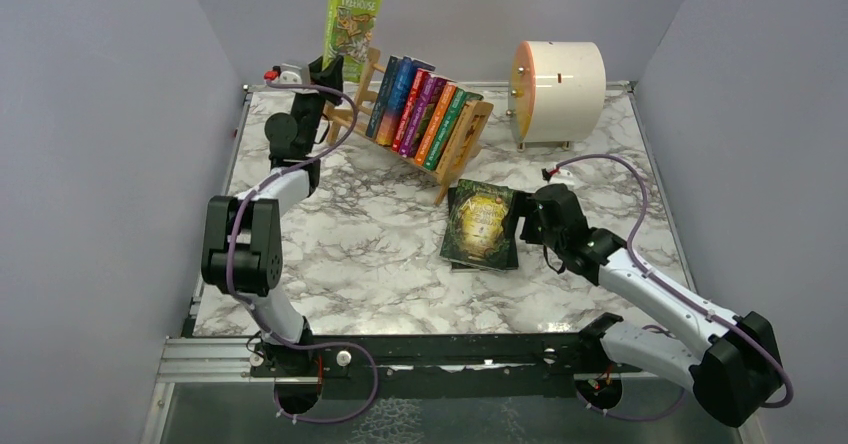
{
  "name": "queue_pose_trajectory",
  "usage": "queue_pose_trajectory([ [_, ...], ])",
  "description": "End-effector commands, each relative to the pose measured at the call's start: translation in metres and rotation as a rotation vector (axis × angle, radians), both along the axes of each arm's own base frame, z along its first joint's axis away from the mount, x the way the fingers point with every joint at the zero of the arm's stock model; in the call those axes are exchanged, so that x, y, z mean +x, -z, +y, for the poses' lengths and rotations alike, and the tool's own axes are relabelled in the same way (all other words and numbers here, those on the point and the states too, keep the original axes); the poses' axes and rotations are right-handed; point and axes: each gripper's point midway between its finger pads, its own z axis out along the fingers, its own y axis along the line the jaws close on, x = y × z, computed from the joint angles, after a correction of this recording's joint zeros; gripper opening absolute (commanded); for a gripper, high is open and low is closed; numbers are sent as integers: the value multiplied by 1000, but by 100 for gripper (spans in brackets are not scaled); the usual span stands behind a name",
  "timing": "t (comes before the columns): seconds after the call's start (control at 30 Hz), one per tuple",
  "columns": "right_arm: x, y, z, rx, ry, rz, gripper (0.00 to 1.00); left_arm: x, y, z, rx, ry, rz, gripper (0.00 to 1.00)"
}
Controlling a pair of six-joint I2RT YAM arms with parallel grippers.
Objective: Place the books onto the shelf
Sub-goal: Place the book on the shelf.
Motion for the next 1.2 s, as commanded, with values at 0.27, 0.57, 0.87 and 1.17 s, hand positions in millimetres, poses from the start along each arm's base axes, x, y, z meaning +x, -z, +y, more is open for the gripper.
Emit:
queue_pose_trajectory([
  [0.27,6,2,6,-3,-14,5,77,12,10,7,-27,155,-235,0],
  [0.57,8,4,9,-1,-18,18,77,19,50,2,-30,187,-179,0],
  [0.87,6,8,10,2,-21,32,77,24,79,0,-37,206,-131,0],
  [1.17,6,7,9,3,-16,31,77,31,95,0,-59,211,-110,0],
])
